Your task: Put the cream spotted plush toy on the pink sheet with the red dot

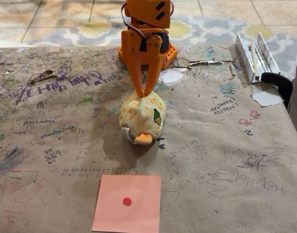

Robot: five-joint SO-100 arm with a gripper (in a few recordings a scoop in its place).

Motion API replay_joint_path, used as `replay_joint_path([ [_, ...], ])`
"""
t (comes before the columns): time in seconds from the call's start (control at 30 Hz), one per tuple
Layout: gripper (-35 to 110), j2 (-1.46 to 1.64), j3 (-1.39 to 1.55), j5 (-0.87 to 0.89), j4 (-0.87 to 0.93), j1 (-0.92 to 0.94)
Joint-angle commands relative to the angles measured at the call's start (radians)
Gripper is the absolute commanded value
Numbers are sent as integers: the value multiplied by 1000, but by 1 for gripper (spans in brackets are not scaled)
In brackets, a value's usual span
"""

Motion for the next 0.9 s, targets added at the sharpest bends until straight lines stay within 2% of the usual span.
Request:
replay_joint_path([
  [0.0,1,0,-12,-127,5,58],
  [0.1,14,2,-12,-382,-12,192],
  [0.13,24,2,-15,-474,-32,244],
  [0.2,29,2,-14,-552,-138,279],
  [0.27,30,3,-20,-543,-230,255],
  [0.43,33,5,-12,-565,-295,232],
  [0.67,31,3,-12,-557,-153,173],
  [0.77,32,2,-12,-566,-198,212],
  [0.87,32,-43,-12,-503,-196,167],
])
